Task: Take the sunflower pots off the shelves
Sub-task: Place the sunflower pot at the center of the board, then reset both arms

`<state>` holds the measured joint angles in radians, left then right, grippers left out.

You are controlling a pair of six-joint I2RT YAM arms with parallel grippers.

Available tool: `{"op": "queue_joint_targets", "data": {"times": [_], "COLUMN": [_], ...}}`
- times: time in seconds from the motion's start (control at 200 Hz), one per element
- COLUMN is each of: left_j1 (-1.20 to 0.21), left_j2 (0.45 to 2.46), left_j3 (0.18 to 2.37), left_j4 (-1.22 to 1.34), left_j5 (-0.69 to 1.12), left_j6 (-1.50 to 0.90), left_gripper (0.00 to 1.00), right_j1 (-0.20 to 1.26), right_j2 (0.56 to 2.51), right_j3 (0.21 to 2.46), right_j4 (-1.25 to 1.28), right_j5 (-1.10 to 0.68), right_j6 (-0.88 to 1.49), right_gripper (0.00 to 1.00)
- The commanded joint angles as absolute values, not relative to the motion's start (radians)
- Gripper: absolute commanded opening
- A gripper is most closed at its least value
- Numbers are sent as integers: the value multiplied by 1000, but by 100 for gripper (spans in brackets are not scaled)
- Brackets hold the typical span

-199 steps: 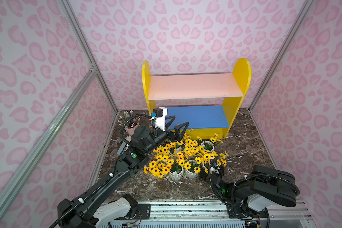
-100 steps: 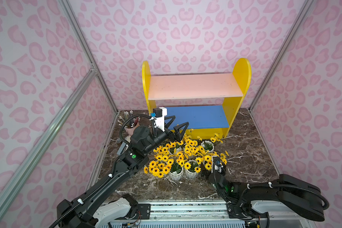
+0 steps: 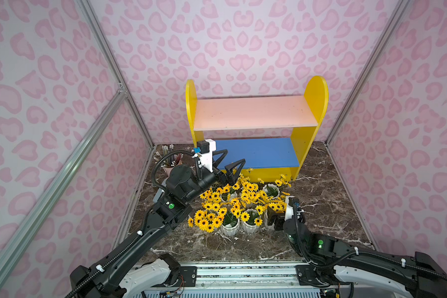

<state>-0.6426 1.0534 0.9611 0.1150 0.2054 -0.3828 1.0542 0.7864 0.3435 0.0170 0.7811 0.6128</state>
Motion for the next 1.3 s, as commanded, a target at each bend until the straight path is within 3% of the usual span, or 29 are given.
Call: {"op": "queue_joint_targets", "data": {"times": [0.0, 0.335, 0.68, 0.88, 1.0, 1.125, 1.22, 1.295], "left_j1": [-641, -641, -646, -650, -650, -650, -649, -637], "left_j2": [1043, 1032, 945, 913, 913, 852, 789, 743], "left_j3": [970, 973, 945, 984, 980, 891, 810, 731], "left_j4": [109, 94, 111, -54, -230, -218, -132, -16], "left_j5": [194, 163, -5, -242, -446, -469, -503, -551], "left_j6": [-350, -314, -241, -345, -370, -348, -345, -290], "left_gripper": [97, 97, 97, 97, 97, 97, 97, 97], "right_j1": [1043, 1001, 963, 959, 944, 847, 673, 479], "right_j2": [728, 630, 640, 672, 588, 517, 554, 614], "right_j3": [398, 520, 736, 804, 675, 467, 481, 510], "right_j4": [-188, -323, -170, -59, 137, 435, 381, 321], "right_j5": [770, 759, 799, 794, 766, 599, 498, 319], "right_j6": [652, 581, 251, 4, -55, -254, -141, -57], "right_gripper": [99, 99, 99, 99, 99, 99, 99, 99]}}
